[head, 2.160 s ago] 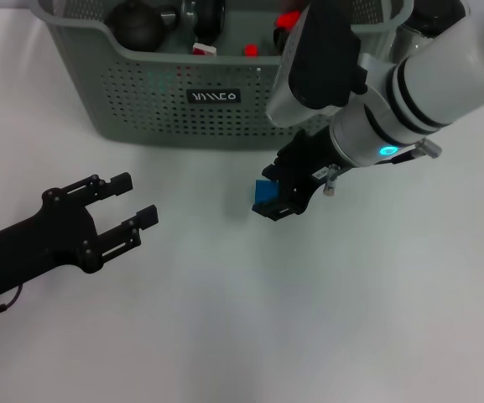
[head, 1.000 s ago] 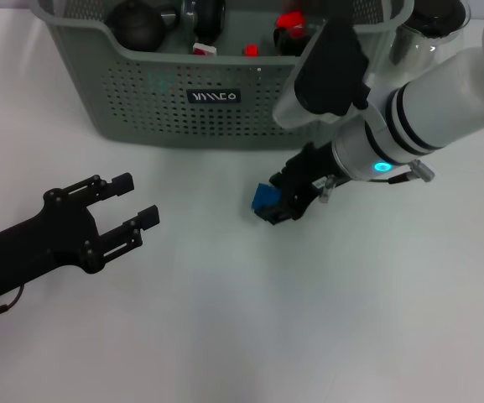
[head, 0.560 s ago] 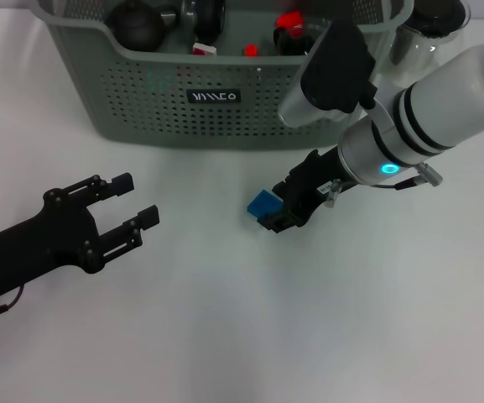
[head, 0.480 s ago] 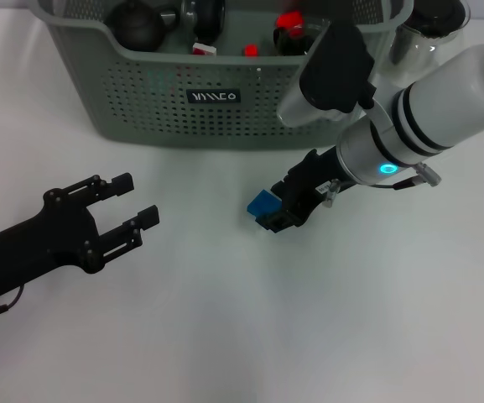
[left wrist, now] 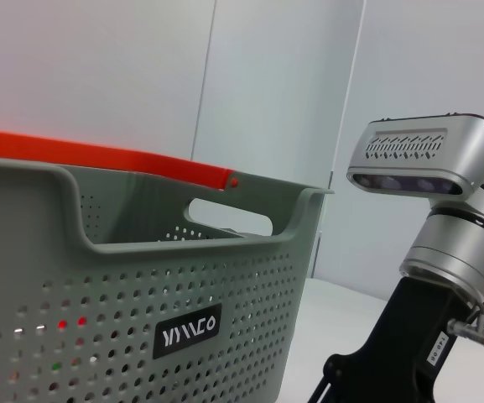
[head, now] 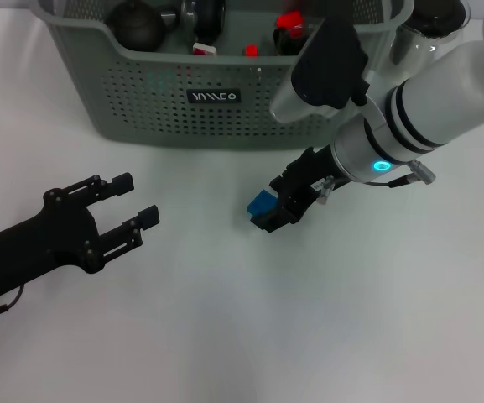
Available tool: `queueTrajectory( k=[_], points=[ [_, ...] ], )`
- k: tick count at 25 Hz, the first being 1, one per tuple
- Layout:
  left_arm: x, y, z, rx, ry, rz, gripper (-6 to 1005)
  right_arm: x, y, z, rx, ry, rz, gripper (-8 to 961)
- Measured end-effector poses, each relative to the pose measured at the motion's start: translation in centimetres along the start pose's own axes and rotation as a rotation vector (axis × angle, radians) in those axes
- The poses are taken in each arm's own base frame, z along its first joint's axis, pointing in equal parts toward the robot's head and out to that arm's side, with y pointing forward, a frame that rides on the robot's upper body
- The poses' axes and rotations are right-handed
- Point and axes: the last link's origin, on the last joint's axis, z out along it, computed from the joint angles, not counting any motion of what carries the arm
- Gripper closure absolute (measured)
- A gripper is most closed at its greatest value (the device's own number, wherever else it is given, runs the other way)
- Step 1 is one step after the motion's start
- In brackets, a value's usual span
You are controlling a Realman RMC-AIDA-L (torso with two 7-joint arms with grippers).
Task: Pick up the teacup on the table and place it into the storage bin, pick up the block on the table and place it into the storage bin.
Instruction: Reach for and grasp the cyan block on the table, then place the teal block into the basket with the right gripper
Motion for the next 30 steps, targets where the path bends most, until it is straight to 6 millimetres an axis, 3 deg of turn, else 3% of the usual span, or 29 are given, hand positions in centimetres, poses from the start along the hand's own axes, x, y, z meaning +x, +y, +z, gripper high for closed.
queueTrajectory(
  k=[12,22,25,30],
  points=[
    [0.0,0.0,0.0,0.0,0.0,0.0,358,-0.1,0.3,0.9,0.039,-0.001,-0.042,256],
    [0.0,0.0,0.0,0.0,0.0,0.001,358,0.2,0.4,1.2,0.04,0.005,-0.038,307],
    [0.0,0.0,0.0,0.0,0.0,0.001,358,0.2,0.6,1.3,0.04,0.012,-0.034,416],
    [0.0,0.0,0.0,0.0,0.0,0.002,357,0.1,0.8,0.9,0.025,0.014,-0.025,462]
  ],
)
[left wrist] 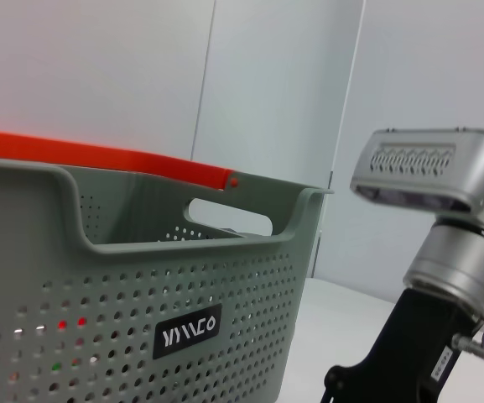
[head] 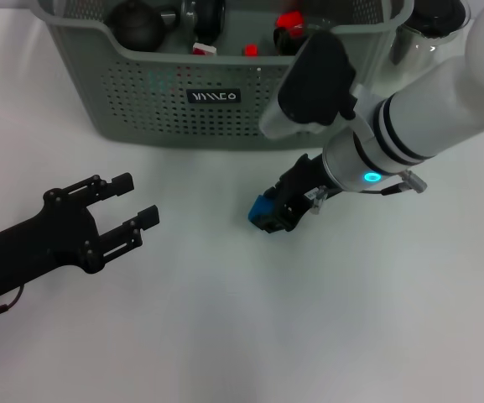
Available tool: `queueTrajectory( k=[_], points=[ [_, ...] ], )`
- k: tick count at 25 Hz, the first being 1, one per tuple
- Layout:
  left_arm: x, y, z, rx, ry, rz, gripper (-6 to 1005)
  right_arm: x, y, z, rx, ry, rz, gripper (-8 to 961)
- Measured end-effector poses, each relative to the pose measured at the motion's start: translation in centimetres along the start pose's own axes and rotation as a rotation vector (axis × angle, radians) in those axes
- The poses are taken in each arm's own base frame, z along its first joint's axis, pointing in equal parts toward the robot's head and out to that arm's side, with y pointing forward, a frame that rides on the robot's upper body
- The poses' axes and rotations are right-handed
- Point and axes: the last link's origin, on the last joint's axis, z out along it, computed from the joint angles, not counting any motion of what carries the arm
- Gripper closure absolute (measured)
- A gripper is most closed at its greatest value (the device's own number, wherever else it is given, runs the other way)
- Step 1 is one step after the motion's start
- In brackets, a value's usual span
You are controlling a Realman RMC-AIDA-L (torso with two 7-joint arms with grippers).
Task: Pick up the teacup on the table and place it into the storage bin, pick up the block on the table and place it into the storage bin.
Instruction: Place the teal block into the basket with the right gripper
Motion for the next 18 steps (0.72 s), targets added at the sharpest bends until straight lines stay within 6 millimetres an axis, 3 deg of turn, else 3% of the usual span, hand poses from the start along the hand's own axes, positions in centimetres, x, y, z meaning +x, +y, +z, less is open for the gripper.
queueTrajectory(
  k=[5,12,18],
  points=[
    [0.0,0.0,0.0,0.0,0.0,0.001,357,-0.9,-0.2,-2.2,-0.026,-0.064,0.04,508],
    [0.0,0.0,0.0,0.001,0.0,0.0,357,-2.3,-1.1,-10.0,-0.052,-0.261,0.09,497],
    [0.0,0.0,-0.1,0.002,0.0,0.0,357,-4.1,-0.7,-15.7,-0.079,-0.487,0.064,477]
  ],
)
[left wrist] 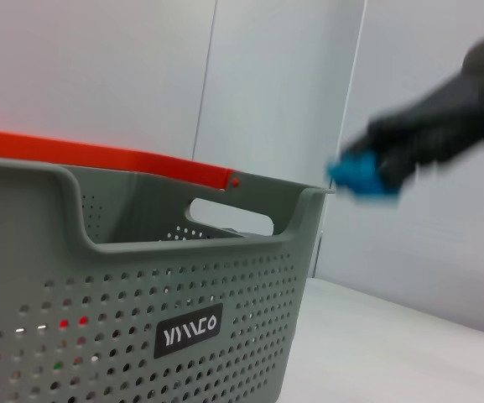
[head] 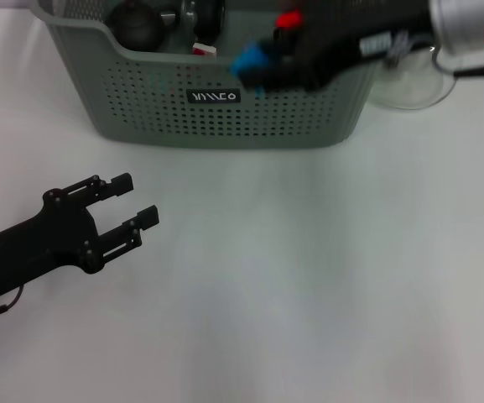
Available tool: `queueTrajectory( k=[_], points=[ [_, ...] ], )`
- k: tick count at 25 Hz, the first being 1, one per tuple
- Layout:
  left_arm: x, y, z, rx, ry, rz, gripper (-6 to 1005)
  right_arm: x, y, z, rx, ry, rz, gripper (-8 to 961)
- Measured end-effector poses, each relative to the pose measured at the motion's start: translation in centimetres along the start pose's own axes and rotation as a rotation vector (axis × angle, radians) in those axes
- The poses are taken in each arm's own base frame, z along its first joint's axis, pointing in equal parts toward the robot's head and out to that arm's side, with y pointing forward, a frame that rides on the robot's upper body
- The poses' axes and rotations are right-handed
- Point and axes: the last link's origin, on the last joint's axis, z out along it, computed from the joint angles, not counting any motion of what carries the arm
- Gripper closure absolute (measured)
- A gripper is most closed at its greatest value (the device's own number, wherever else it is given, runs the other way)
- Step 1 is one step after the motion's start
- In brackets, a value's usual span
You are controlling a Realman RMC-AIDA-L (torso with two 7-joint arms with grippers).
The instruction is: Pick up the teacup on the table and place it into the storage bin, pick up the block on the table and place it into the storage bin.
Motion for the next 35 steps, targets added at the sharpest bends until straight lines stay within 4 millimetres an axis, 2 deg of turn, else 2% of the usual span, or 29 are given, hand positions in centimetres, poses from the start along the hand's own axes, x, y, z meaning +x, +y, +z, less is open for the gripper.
queueTrajectory(
  k=[2,5,8,13,17,21,32,35],
  points=[
    [0.0,0.0,0.0,0.0,0.0,0.0,357,-1.4,0.1,-0.5,-0.005,-0.067,-0.011,471],
    [0.0,0.0,0.0,-0.001,0.0,0.001,357,-3.3,-0.1,-0.3,0.023,-0.129,-0.036,461],
    [0.1,-0.1,0.1,-0.003,0.001,0.002,357,-4.8,-1.1,1.2,0.102,-0.137,-0.056,451],
    [0.2,-0.1,0.2,-0.005,0.002,0.003,356,-5.9,-3.9,5.4,0.252,-0.031,-0.022,435],
    [0.2,-0.1,0.2,-0.006,0.002,0.003,356,-6.2,-6.0,8.6,0.33,0.082,0.031,421],
    [0.2,-0.1,0.3,-0.006,0.003,0.004,356,-6.0,-7.6,10.4,0.412,0.164,0.057,408],
    [0.2,-0.2,0.3,-0.002,-0.001,0.004,356,-4.6,-8.0,11.1,0.433,0.209,0.039,372],
    [0.2,-0.2,0.3,-0.001,-0.002,0.004,356,-4.9,-7.8,10.6,0.409,0.151,0.024,362]
  ],
)
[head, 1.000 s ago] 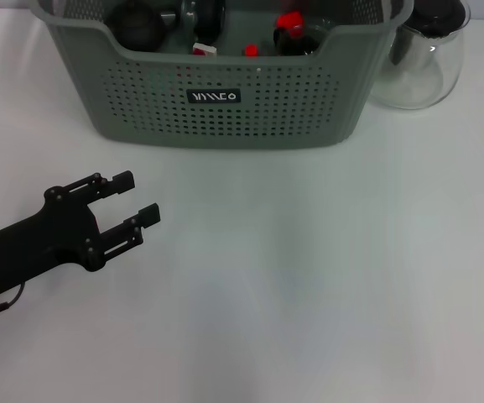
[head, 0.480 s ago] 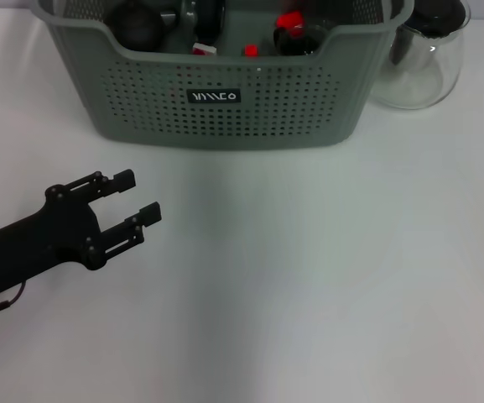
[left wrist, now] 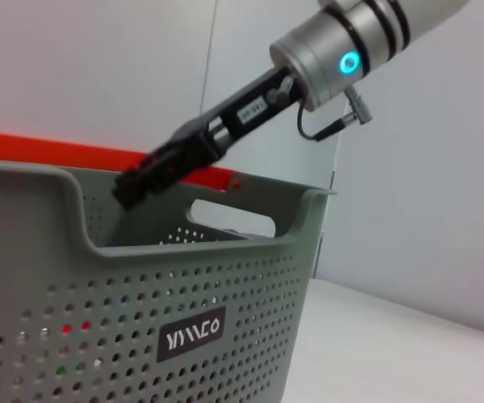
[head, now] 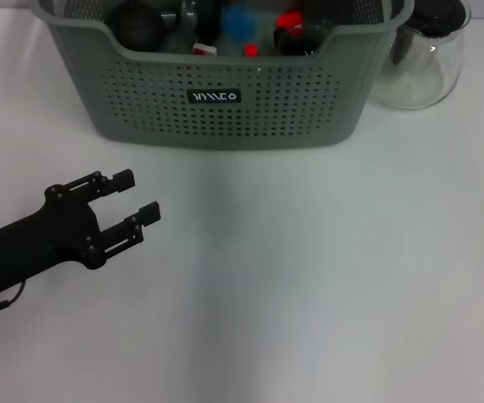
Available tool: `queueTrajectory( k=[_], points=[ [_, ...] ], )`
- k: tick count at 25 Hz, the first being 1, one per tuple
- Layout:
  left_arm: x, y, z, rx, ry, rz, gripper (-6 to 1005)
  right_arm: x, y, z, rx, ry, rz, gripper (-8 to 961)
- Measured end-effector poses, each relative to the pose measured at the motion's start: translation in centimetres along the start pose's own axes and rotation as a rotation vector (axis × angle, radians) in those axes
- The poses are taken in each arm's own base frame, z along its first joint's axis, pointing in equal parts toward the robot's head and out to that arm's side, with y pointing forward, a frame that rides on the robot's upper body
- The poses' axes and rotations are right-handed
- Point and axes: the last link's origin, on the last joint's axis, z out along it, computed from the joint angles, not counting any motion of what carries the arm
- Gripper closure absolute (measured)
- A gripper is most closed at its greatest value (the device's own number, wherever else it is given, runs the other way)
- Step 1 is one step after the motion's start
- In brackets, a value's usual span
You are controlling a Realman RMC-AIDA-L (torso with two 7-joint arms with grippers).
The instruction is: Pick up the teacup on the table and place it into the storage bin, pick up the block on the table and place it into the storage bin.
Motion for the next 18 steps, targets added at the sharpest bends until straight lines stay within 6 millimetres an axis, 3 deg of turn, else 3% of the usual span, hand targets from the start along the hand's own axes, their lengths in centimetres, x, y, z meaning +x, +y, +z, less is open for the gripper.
queueTrajectory(
  k=[4,9,14,18],
  points=[
    [0.0,0.0,-0.2,0.006,0.009,-0.002,356,0.1,-0.1,-2.1,-0.087,-0.168,0.044,349],
    [0.3,0.0,-0.5,0.005,0.023,-0.001,355,2.8,-0.6,-7.0,-0.184,-0.386,0.015,235],
    [1.4,-0.5,-1.4,-0.057,-0.002,-0.003,355,11.1,0.6,-11.6,-0.353,-0.559,-0.128,119],
    [3.2,-0.7,-2.0,-0.197,-0.063,-0.023,355,18.6,1.1,-13.5,-0.434,-0.601,-0.094,22]
  ],
)
